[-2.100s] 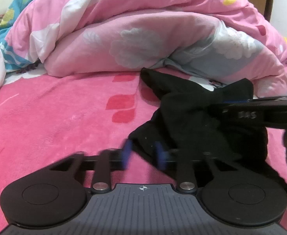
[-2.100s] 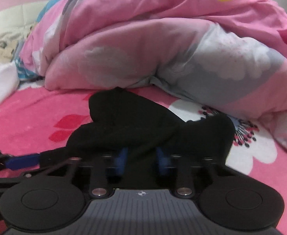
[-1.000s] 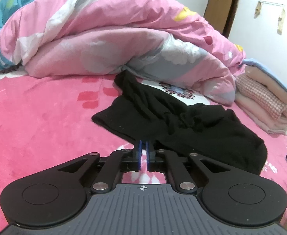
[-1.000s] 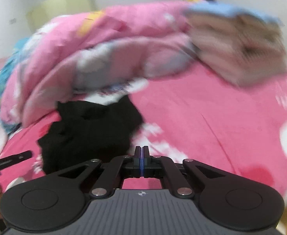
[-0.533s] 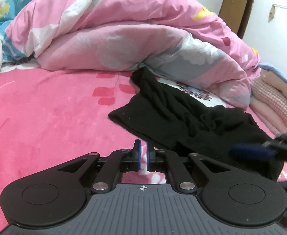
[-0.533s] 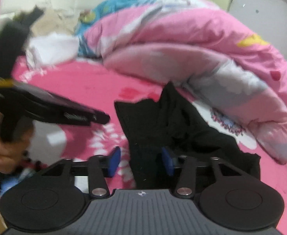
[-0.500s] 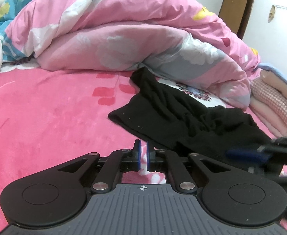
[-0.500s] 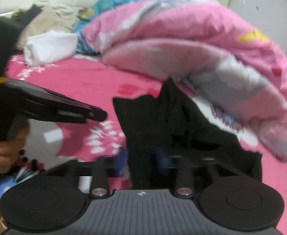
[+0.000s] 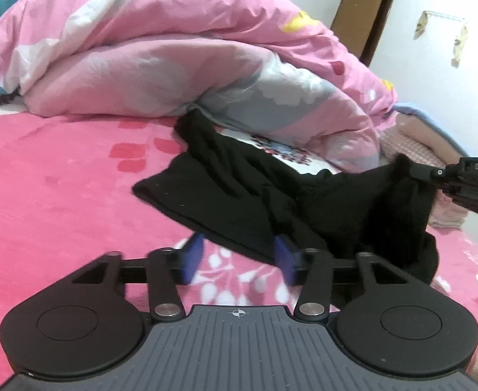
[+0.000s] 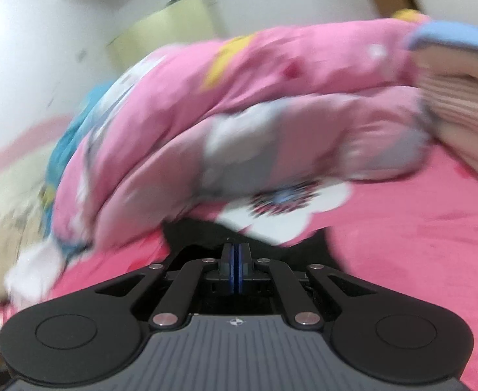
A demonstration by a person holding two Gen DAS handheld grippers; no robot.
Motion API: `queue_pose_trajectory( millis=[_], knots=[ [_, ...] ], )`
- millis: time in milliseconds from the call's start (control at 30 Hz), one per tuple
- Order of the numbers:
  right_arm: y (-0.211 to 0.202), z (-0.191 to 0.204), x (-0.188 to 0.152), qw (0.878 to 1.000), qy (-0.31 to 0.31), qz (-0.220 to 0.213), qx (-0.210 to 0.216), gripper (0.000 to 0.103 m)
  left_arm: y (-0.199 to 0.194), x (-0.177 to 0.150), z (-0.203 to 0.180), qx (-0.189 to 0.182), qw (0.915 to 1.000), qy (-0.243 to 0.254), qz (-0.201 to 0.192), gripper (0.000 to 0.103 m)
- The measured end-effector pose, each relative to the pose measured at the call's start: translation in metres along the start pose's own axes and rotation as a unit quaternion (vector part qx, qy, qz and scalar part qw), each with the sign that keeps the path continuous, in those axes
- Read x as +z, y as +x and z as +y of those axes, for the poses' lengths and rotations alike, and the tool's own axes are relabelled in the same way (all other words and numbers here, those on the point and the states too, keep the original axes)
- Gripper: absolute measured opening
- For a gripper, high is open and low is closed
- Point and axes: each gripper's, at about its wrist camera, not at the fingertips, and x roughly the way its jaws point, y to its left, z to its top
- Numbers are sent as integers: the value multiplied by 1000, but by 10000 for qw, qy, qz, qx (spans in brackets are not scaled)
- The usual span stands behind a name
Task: Fold clothes
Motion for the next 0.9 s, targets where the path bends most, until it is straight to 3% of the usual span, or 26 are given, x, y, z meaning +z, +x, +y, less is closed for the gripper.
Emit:
queue_pose_trajectory(
  millis=[133, 367, 467, 600, 733, 900],
  knots=[
    [-20, -57, 9, 9957, 735, -405, -405, 1, 4, -1, -1, -193, 9998, -90, 52, 68],
    [-44, -125, -1, 9811, 1393, -828, -1056, 1, 15, -4, -5, -208, 9995, -17, 237, 68],
    [-45, -145, -12, 9745, 1687, -765, -1265, 1, 16, -4, -4, -167, 9995, -68, 247, 68],
    [-44, -147, -22, 9756, 1656, -608, -1305, 1, 14, 0, -8, -25, 9999, 20, 137, 68],
    [-50, -133, -16, 9810, 1319, -755, -1204, 1, 13, 14, -24, 346, 9972, 649, -102, 68],
    [-56, -126, -4, 9831, 1237, -880, -1022, 1, 43, 25, -45, 1003, 9798, 1726, 78, 68]
  ],
)
